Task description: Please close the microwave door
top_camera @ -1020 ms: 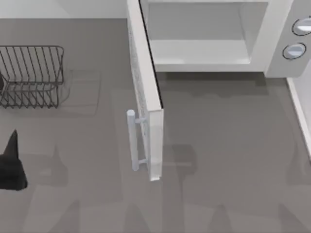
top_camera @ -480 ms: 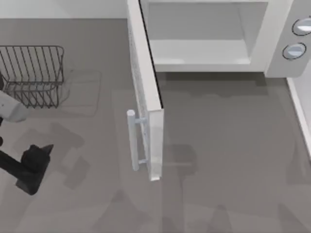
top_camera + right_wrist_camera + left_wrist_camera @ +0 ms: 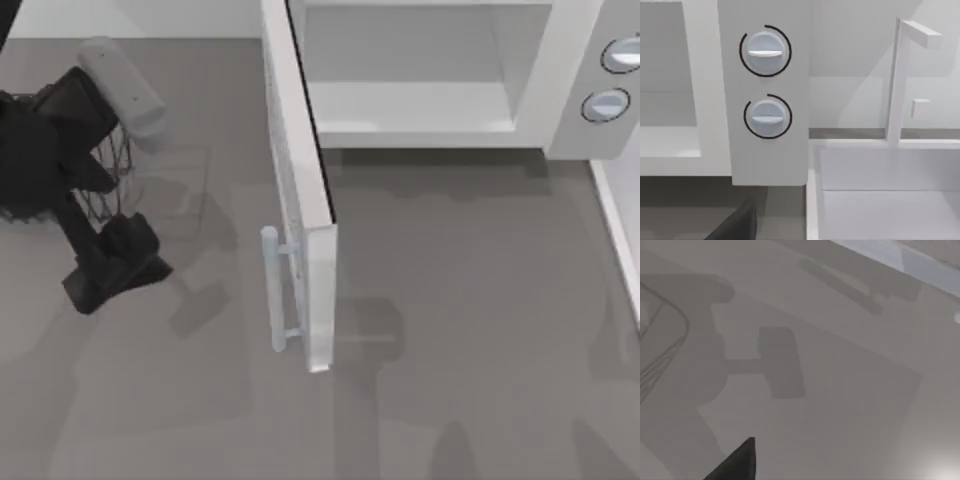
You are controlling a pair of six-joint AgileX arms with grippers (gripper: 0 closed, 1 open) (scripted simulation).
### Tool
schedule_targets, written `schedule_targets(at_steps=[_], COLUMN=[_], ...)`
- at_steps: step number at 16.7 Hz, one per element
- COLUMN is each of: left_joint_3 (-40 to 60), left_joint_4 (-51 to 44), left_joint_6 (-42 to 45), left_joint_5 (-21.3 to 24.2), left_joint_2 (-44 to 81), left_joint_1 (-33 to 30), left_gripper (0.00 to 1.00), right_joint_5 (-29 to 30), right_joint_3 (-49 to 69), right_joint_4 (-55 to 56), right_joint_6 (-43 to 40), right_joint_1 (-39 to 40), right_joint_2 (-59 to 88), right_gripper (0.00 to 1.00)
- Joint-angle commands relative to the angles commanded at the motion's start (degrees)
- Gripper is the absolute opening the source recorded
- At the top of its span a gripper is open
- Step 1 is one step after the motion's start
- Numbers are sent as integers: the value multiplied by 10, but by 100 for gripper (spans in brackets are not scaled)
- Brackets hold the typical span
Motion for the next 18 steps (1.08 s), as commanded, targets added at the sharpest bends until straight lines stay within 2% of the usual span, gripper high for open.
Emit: schedule_targets(at_steps=[5, 10, 13, 18], left_joint_3=[224, 396, 443, 447], left_joint_4=[-131, -204, -220, -221], left_joint_6=[94, 160, 178, 179], left_joint_5=[41, 71, 79, 80], left_joint_2=[159, 250, 272, 273], left_joint_1=[-28, -43, -46, -46], left_gripper=[100, 100, 100, 100], right_joint_5=[0, 0, 0, 0], right_joint_3=[0, 0, 0, 0], right_joint_4=[0, 0, 0, 0], right_joint_6=[0, 0, 0, 0], right_joint_1=[0, 0, 0, 0], right_joint_2=[0, 0, 0, 0], right_gripper=[100, 100, 100, 100])
